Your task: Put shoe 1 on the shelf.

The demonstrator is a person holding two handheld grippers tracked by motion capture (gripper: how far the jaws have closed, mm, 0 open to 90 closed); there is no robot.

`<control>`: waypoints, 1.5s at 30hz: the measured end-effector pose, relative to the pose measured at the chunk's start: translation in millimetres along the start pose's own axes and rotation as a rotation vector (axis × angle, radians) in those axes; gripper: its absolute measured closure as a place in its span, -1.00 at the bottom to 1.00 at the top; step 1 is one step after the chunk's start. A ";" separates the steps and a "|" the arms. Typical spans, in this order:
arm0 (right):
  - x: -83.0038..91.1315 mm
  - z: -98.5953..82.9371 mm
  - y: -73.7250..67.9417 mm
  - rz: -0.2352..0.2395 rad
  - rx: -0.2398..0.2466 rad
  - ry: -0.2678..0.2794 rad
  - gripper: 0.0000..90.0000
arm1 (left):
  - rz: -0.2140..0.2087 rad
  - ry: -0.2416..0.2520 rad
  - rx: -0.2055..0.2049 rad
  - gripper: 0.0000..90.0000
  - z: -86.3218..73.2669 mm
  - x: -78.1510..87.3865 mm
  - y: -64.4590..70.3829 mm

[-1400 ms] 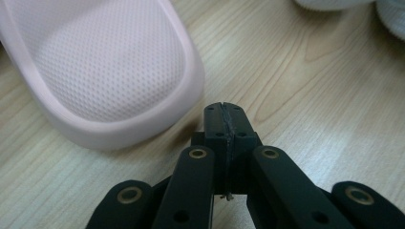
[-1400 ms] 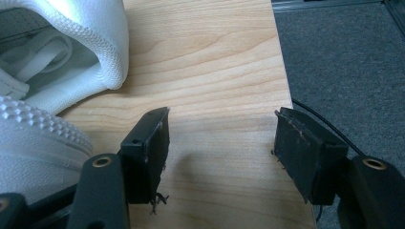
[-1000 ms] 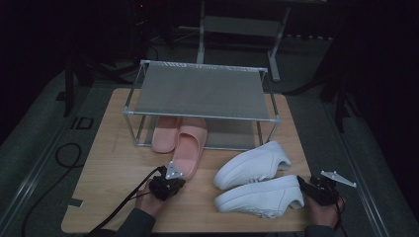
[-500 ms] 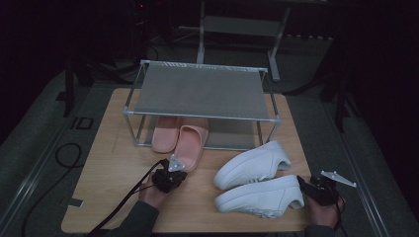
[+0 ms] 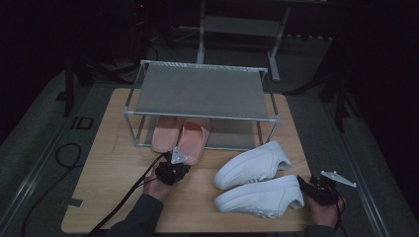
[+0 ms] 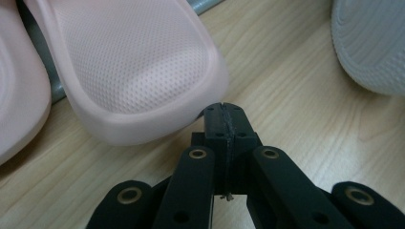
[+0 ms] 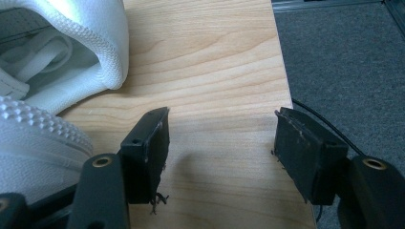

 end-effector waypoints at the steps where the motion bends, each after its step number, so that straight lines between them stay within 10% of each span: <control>1: 0.0 0.0 0.0 0.000 0.000 0.000 -0.20 | 0.000 0.005 0.007 1.00 1.1 -1.1 -0.4; 20: 0.0 0.0 0.0 0.000 0.000 0.000 -0.20 | 0.053 0.029 0.056 1.00 9.7 -2.8 -18.6; 30: 0.0 0.0 0.0 0.000 0.001 0.000 -0.20 | 0.014 0.018 -0.005 1.00 11.1 -15.9 -3.8; 45: 0.0 0.0 0.0 0.000 0.001 0.000 -0.20 | 0.029 0.051 0.054 1.00 23.7 -31.8 -14.4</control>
Point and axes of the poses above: each handheld gripper's, and its own axes: x roughly backward along the jaws, z roughly out of its top, y roughly to its right, the point moved 9 cm from there along -x, roughly forward along the jaws, and after that the axes turned 13 degrees about -x, right-handed, at the moved point
